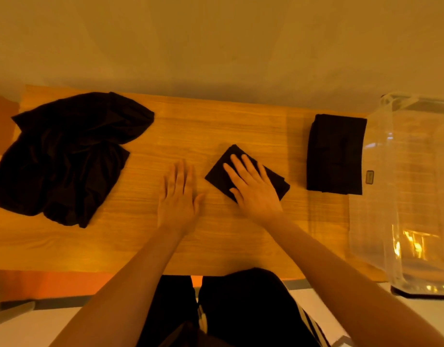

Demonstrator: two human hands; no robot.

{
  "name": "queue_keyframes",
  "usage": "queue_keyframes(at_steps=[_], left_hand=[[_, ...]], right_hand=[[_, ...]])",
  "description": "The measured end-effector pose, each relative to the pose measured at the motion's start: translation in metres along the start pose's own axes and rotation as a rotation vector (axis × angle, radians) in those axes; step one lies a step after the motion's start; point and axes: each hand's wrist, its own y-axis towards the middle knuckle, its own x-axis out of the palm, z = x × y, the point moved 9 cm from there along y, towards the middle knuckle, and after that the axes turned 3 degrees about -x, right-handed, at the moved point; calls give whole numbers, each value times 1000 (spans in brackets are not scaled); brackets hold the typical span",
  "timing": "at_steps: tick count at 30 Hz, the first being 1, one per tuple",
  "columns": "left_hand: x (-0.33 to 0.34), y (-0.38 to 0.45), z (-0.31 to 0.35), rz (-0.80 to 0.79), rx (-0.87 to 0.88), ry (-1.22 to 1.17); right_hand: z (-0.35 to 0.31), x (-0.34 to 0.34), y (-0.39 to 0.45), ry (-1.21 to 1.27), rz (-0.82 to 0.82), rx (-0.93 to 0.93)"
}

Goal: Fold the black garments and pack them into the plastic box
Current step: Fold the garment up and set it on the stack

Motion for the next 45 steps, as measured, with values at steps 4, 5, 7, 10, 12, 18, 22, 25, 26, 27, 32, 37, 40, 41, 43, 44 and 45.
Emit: queue_keyframes(at_steps=[4, 5, 7, 10, 12, 18, 22, 25, 26, 27, 32, 37, 40, 41, 43, 44, 45], left_hand=[[1, 0, 0, 4, -2, -2], [2, -1, -1, 3, -5, -3], [2, -3, -2, 8, -8, -4], [0, -3, -2, 22, -4, -15], [0, -1, -2, 11, 0, -17], [1, -2, -2, -8, 5, 1], [1, -1, -2, -13, 3, 16], [1, 0, -2, -7, 3, 20], [1, 0, -2, -6, 4, 20], [1, 0, -2, -6, 4, 20], [2, -1, -2, -1, 3, 17], [2, -1, -2, 6, 9, 25], [1, -1, -1, 13, 16, 18], [0, -1, 0, 10, 20, 19], [0, -2, 2, -5, 18, 26], [-1, -2, 3, -12, 16, 22], [-2, -2, 3, -22, 18, 13]], right_hand=[[16, 15, 4, 36, -89, 49], [19, 15, -3, 58, -64, 124], [19, 21, -24, 102, -45, 277], [14, 30, -61, 128, -33, 427], [17, 38, -86, 131, -36, 489], [58, 42, -147, 180, -9, 714], [88, 36, -162, 194, -1, 806], [107, 31, -165, 171, -8, 845], [113, 29, -165, 163, -11, 850], [119, 27, -164, 156, -15, 851], [105, 27, -169, 161, -20, 748], [107, 36, -183, 204, -2, 748], [110, 33, -181, 218, -7, 766], [107, 31, -180, 218, -2, 759], [94, 23, -173, 208, 19, 691], [83, 18, -165, 208, 31, 628], [71, 14, -153, 218, 35, 557]])
